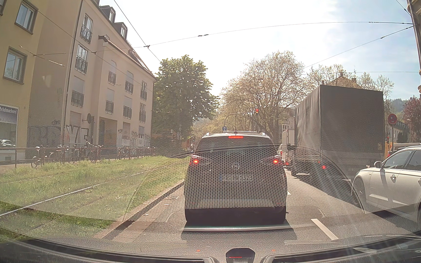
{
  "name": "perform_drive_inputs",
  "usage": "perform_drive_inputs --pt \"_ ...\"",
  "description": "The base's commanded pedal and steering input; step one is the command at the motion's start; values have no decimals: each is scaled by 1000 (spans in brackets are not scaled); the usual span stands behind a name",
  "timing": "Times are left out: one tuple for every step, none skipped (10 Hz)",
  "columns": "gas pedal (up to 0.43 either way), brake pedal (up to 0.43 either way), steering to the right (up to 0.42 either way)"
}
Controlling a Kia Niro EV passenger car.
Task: Follow the waypoints while adhering to traffic rules and regulations
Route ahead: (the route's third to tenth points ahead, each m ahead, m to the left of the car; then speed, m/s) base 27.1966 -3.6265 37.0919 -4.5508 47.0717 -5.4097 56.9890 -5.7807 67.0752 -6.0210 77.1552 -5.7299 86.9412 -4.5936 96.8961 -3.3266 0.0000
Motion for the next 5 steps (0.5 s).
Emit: perform_drive_inputs --pt "0 207 55" --pt "0 207 55" --pt "0 207 55" --pt "0 207 55" --pt "0 207 55"
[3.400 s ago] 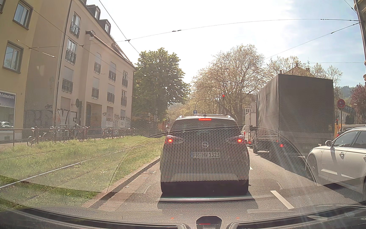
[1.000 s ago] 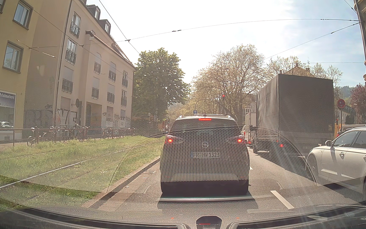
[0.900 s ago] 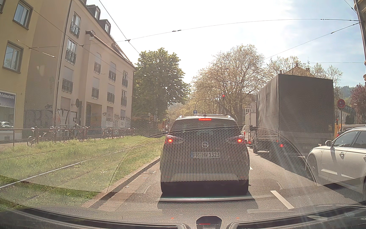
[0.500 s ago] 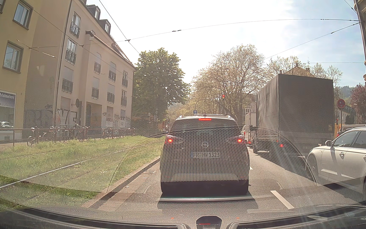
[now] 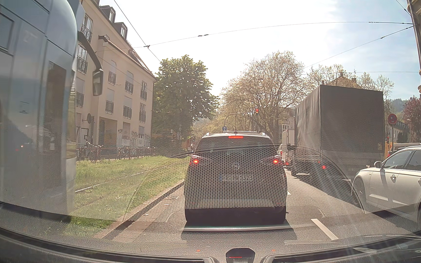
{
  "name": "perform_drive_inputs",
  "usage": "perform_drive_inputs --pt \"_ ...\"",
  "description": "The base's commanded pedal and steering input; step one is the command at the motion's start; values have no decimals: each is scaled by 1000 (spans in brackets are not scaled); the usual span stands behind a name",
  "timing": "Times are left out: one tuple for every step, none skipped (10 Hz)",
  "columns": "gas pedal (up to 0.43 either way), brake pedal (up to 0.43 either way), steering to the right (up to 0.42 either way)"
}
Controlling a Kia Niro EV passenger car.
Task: Follow the waypoints while adhering to traffic rules and regulations
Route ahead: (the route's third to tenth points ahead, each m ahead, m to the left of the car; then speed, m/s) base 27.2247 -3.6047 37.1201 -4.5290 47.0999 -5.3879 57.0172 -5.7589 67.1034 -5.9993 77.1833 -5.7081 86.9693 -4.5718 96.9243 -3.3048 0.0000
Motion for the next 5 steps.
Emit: perform_drive_inputs --pt "0 213 55" --pt "0 213 55" --pt "0 207 55" --pt "0 213 55" --pt "0 213 55"
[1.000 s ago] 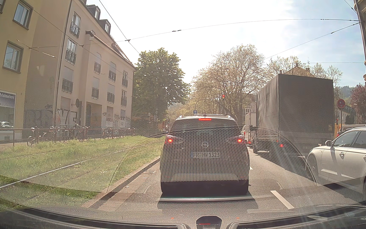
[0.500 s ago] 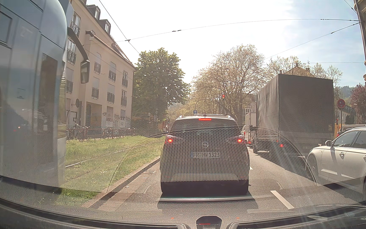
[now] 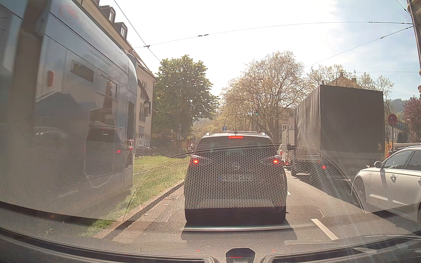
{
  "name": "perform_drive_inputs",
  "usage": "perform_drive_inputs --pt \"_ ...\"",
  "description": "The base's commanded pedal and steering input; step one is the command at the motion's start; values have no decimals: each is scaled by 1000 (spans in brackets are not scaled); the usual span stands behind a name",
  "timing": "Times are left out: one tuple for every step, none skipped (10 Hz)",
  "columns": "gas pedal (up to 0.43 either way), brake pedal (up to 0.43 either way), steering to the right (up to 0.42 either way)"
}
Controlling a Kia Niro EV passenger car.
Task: Follow the waypoints while adhering to traffic rules and regulations
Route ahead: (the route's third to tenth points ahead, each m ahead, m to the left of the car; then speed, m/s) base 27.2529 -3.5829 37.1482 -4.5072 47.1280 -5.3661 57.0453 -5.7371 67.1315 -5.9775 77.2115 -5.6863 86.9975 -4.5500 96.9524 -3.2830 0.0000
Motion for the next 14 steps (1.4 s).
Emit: perform_drive_inputs --pt "0 213 55" --pt "0 213 55" --pt "0 213 55" --pt "0 213 55" --pt "0 213 55" --pt "0 213 55" --pt "0 213 55" --pt "0 213 55" --pt "0 220 55" --pt "0 213 55" --pt "0 213 55" --pt "0 220 55" --pt "0 220 55" --pt "0 220 55"
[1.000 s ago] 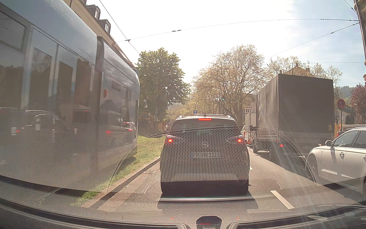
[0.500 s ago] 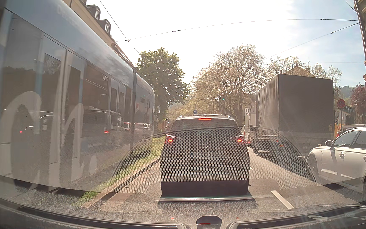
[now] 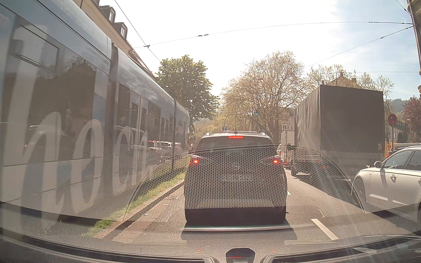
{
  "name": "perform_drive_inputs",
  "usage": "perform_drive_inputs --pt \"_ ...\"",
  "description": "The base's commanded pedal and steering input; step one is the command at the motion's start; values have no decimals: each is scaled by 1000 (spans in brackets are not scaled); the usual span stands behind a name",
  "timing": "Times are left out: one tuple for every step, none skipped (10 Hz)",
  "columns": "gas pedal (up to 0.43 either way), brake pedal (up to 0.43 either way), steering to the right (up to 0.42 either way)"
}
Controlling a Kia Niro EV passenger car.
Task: Follow the waypoints while adhering to traffic rules and regulations
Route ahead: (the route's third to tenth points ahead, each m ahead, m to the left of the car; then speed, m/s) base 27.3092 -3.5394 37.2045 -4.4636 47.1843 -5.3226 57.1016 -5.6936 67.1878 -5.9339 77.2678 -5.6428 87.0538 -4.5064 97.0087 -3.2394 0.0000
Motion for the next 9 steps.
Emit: perform_drive_inputs --pt "0 213 55" --pt "0 220 55" --pt "0 220 55" --pt "0 220 55" --pt "0 220 55" --pt "0 220 55" --pt "0 220 55" --pt "0 220 55" --pt "0 220 55"
